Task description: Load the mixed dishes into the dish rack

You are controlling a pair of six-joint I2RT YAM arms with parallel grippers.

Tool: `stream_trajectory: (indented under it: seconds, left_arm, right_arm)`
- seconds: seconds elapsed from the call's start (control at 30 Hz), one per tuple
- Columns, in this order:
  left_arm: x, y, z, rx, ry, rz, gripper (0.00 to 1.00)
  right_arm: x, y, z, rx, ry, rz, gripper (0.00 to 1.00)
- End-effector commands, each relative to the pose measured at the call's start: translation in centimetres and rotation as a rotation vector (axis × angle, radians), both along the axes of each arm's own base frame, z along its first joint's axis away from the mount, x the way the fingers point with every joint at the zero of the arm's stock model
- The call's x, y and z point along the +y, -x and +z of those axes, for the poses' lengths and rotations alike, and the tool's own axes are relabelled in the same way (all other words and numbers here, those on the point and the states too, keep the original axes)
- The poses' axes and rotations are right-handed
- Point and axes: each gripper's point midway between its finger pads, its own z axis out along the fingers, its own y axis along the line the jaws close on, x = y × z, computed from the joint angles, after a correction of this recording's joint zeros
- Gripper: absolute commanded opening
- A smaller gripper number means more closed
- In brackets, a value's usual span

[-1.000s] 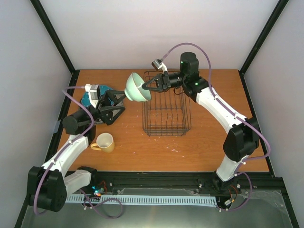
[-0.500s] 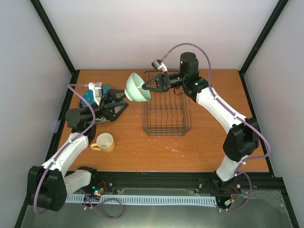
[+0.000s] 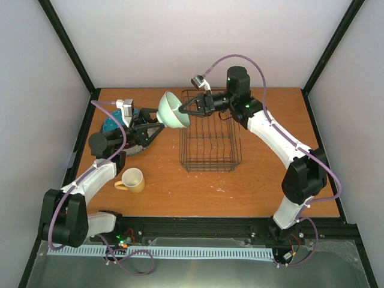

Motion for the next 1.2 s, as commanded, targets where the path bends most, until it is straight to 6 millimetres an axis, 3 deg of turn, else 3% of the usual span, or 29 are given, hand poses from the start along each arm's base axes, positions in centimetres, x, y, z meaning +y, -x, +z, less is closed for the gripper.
stream_trajectory:
  seconds: [0.0,0.07,0.43,0.63,0.77,0.93,1.17]
  left_arm:
    - [0.0,0.1,1.8,-0.06,0.035,-0.01,1.0]
    - [0.0,0.1,2.0,-0.07,0.037,-0.01,0.95]
    - [-0.2,-0.3,1.7,-0.076,0.047,-0.039,0.44]
    - [-0.3,-0.6,1.4,-0.075,0.05,-0.051,0.01]
    - [-0.4,-0.8,1.3,-0.072,0.046,-0.059,0.01]
    - [-0.7,-1.6,1.0,-0.049,0.016,-0.046,0.01]
    - [-0.9,-2.5,0.9,-0.035,-0.019,-0.03,0.01]
  right_arm:
    - [0.5,2.8,2.0,-0.058,-0.041,0.09,0.03]
    - [0.8,2.9,1.5,-0.048,-0.036,0.102,0.03]
    - [1.6,2.7,0.3,-0.03,-0.026,0.124,0.03]
    - [1.7,2.4,-0.2,-0.027,-0.022,0.124,0.03]
    - [1.8,1.9,-0.8,-0.022,-0.012,0.111,0.04]
    - [1.2,0.3,-1.8,-0.017,0.013,0.062,0.14]
    - [0.4,-1.1,-2.3,-0.018,0.023,0.015,0.16]
